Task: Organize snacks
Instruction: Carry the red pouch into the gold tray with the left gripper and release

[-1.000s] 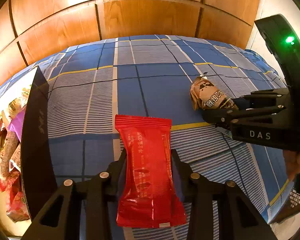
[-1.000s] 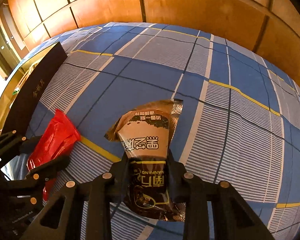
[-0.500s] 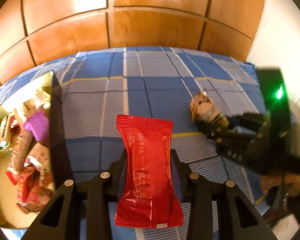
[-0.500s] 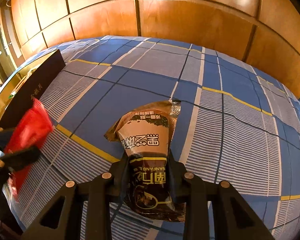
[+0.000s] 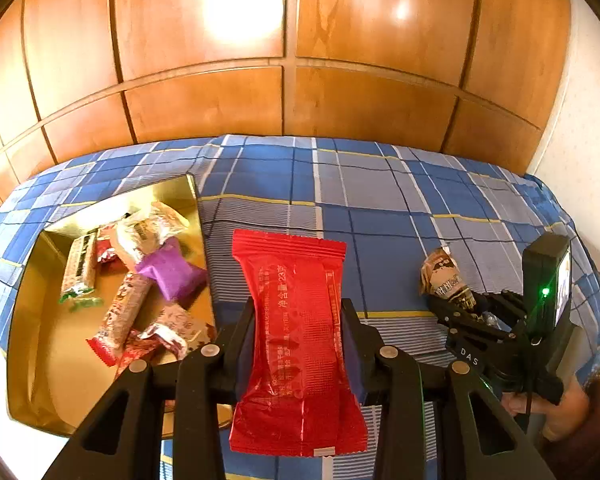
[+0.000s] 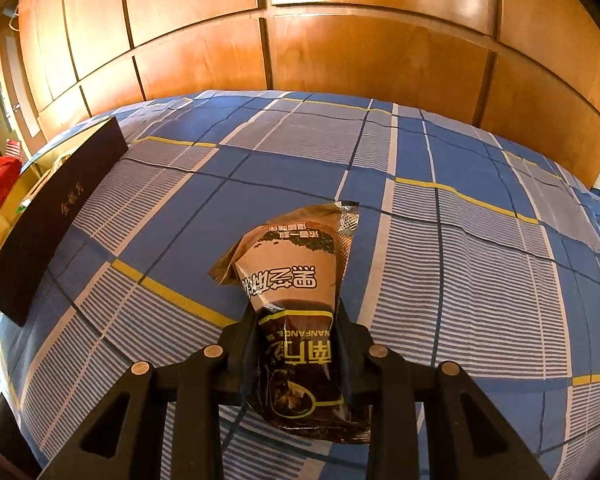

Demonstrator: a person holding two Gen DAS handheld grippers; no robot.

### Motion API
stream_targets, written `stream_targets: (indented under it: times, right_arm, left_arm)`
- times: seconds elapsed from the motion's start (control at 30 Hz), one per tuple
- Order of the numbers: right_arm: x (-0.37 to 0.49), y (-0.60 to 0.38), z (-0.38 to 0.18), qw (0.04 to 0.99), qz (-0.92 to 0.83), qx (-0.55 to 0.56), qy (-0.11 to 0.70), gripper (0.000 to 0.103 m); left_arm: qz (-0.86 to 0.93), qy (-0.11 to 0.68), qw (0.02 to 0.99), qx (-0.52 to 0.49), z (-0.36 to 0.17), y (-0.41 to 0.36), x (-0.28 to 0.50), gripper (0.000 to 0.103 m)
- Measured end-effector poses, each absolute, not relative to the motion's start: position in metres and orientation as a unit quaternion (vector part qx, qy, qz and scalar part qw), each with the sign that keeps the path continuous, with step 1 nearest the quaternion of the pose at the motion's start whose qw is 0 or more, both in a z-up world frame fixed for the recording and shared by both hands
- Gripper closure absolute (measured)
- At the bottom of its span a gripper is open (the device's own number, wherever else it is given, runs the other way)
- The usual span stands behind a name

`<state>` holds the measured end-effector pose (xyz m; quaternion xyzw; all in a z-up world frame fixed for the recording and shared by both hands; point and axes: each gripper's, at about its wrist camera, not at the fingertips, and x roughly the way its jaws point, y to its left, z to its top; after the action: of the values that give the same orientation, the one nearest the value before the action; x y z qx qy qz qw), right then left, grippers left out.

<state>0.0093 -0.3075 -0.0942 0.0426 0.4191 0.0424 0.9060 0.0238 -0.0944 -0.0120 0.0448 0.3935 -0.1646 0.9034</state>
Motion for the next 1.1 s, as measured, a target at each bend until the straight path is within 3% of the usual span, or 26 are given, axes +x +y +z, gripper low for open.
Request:
stream_targets:
  times: [0.63,1.1]
  right_arm:
    - [0.008,-0.308,-0.094,0.907,0.040,0.043,0.416,0.070]
    - [0.008,-0.308,-0.093,0.908,0.040,0.045,0.416,0.070]
  left_arm:
    - [-0.124,0.393,0.911,0.022,-0.006,-0.054,0.027,0.065]
    - [-0.040,0.404,0.914,0.009,-0.015,0.017,0.034,0.065]
